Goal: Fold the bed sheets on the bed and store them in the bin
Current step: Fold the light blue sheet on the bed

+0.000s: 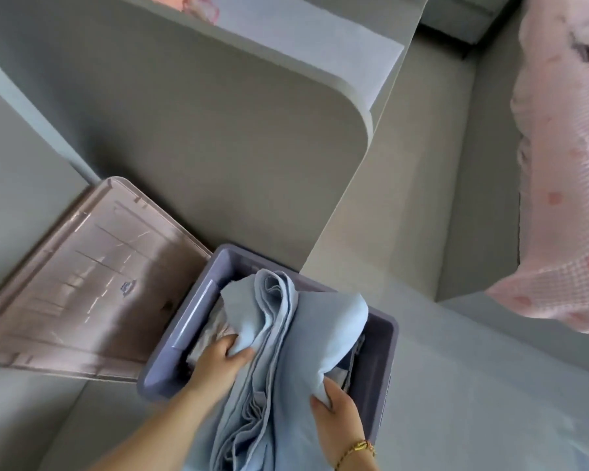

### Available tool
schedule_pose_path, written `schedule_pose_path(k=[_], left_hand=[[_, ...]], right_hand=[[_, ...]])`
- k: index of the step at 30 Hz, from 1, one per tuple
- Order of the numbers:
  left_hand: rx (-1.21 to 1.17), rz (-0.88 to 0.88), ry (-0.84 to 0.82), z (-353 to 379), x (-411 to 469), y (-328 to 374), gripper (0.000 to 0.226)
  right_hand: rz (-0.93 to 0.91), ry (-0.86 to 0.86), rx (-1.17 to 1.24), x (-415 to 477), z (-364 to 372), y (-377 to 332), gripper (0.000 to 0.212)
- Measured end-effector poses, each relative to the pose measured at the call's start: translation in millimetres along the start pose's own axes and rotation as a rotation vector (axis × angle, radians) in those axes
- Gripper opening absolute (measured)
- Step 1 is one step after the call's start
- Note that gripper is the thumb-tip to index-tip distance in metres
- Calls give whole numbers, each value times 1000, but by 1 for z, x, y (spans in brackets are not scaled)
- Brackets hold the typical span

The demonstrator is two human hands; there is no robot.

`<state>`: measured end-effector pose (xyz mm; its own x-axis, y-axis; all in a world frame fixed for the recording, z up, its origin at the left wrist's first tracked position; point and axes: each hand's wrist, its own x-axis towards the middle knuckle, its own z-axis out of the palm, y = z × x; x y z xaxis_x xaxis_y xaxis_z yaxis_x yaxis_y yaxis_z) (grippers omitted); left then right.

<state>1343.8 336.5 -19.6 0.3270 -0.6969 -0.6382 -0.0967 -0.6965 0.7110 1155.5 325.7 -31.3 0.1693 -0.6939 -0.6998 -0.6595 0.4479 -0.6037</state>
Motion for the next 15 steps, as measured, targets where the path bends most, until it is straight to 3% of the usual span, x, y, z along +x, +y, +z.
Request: schedule_pose_path(k=[3, 7, 10, 12, 13, 15], left_hand=[[-21, 48, -6, 17, 19, -26, 32], [-93, 80, -25, 31, 63, -66, 11], [-83, 78, 7, 25, 105, -96, 11], [10, 54, 45, 17, 139, -123, 23], [85, 25, 97, 11, 155, -137, 33], [199, -40, 229, 7, 181, -165, 46]], right_hand=[[-18, 39, 57, 21, 17, 28, 40], [-21, 131, 232, 54, 32, 71, 37], [-13, 308, 430, 80, 36, 107, 23], [42, 380, 516, 97, 46, 137, 6], [82, 384, 531, 104, 48, 148, 13], [181, 384, 606, 126, 55, 176, 48]])
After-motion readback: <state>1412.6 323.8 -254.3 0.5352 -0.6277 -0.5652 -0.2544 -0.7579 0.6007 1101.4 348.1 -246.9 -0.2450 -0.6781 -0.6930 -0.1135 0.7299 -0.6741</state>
